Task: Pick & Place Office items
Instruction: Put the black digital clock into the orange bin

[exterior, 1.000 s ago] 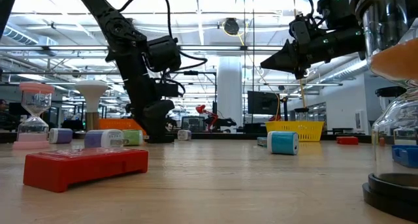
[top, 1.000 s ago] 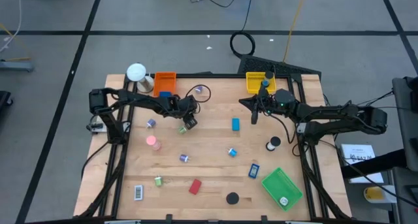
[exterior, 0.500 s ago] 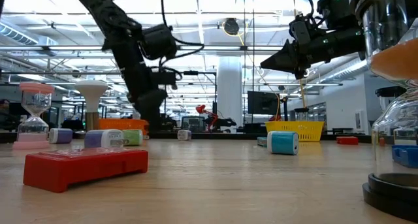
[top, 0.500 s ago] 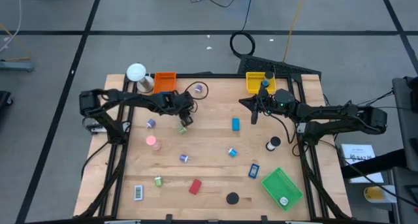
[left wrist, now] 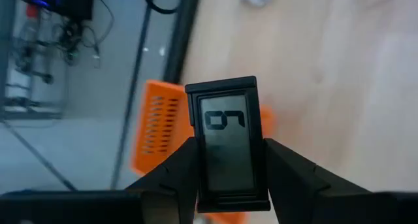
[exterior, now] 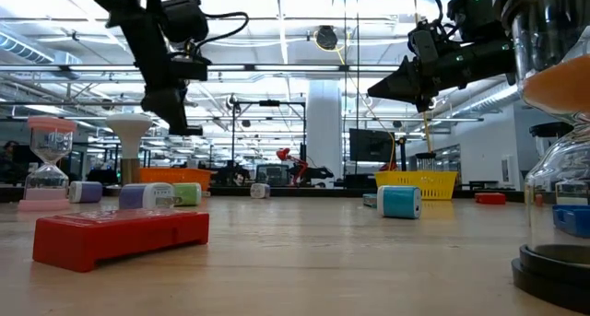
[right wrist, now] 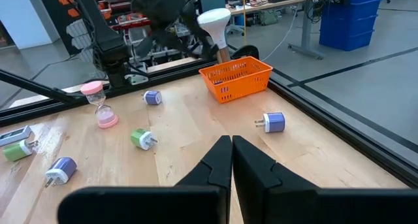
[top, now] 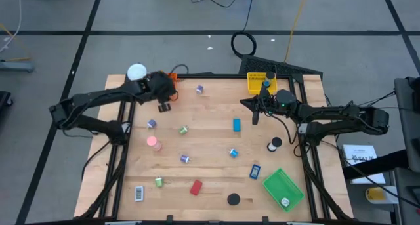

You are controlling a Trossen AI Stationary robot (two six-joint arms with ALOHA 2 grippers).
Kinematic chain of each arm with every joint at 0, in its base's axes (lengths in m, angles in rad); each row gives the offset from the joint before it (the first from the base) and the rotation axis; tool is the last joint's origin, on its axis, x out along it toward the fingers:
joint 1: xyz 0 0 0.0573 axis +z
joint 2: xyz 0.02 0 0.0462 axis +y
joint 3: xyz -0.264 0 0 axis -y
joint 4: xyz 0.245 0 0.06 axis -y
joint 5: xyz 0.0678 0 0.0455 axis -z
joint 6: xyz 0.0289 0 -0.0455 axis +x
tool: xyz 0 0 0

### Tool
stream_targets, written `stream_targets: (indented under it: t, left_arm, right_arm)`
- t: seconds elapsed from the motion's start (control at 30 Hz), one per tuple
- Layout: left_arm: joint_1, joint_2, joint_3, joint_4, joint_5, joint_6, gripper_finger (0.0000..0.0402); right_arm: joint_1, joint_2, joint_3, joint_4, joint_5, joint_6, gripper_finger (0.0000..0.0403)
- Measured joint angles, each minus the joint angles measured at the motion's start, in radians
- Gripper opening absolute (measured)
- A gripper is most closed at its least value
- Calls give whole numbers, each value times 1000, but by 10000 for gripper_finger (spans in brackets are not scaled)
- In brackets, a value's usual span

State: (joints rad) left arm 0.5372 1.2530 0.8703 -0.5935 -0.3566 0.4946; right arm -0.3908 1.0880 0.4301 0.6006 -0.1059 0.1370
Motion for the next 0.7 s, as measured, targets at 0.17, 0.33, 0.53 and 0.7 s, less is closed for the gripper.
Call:
stream_targets:
  t: [0.17,0.33,0.53,0.7]
  left_arm:
    - [145,43,0,61,115,214,150]
    - [253,101,2,146,177,348,151]
    - [331,180,0,134,254,412,151]
    - [344,237,0,124,288,432,151]
  right_arm:
    - [0,0,0,0,0,0,4]
    - [0,0,0,-1,0,-4,4]
    - [0,0,0,-7,0,-4,4]
    - [0,0,0,-8,0,-4,4]
